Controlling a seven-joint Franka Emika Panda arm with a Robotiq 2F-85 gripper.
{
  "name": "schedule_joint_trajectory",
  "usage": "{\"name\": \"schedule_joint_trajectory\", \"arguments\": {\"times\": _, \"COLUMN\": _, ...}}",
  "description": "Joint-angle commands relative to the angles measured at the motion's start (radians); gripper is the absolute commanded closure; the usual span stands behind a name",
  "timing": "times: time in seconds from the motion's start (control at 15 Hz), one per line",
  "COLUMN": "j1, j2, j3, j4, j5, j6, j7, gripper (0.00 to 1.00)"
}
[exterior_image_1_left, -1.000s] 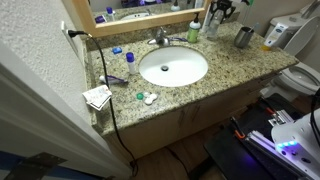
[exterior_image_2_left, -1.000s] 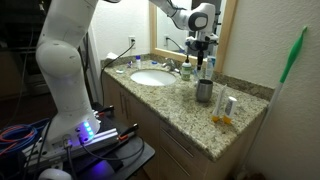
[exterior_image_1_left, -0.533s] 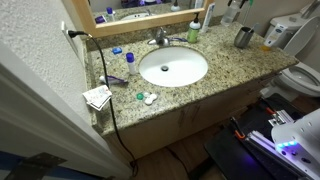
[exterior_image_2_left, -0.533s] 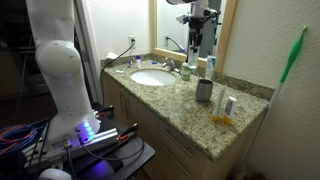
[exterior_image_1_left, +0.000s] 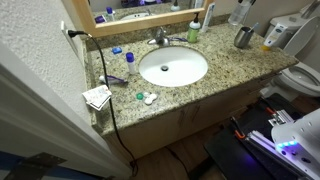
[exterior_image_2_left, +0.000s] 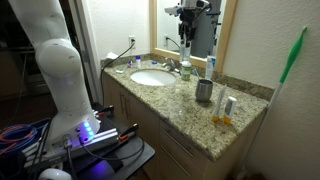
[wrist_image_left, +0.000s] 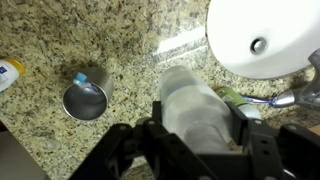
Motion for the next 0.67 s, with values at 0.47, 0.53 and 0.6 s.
{"name": "schedule_joint_trajectory", "arguments": {"times": 0.47, "j1": 0.186, "j2": 0.005, "j3": 0.217, "j4": 0.000, "j5": -0.001, "j6": -0.029, "j7": -0.056, "gripper": 0.63}}
{"name": "schedule_joint_trajectory", "arguments": {"times": 0.53, "j1": 0.204, "j2": 0.000, "j3": 0.235, "j4": 0.000, "j5": -0.001, "j6": -0.030, "j7": -0.040, "gripper": 0.38}}
{"name": "schedule_joint_trajectory", "arguments": {"times": 0.6, "j1": 0.210, "j2": 0.000, "j3": 0.239, "j4": 0.000, "j5": -0.001, "j6": -0.030, "j7": -0.029, "gripper": 0.38}}
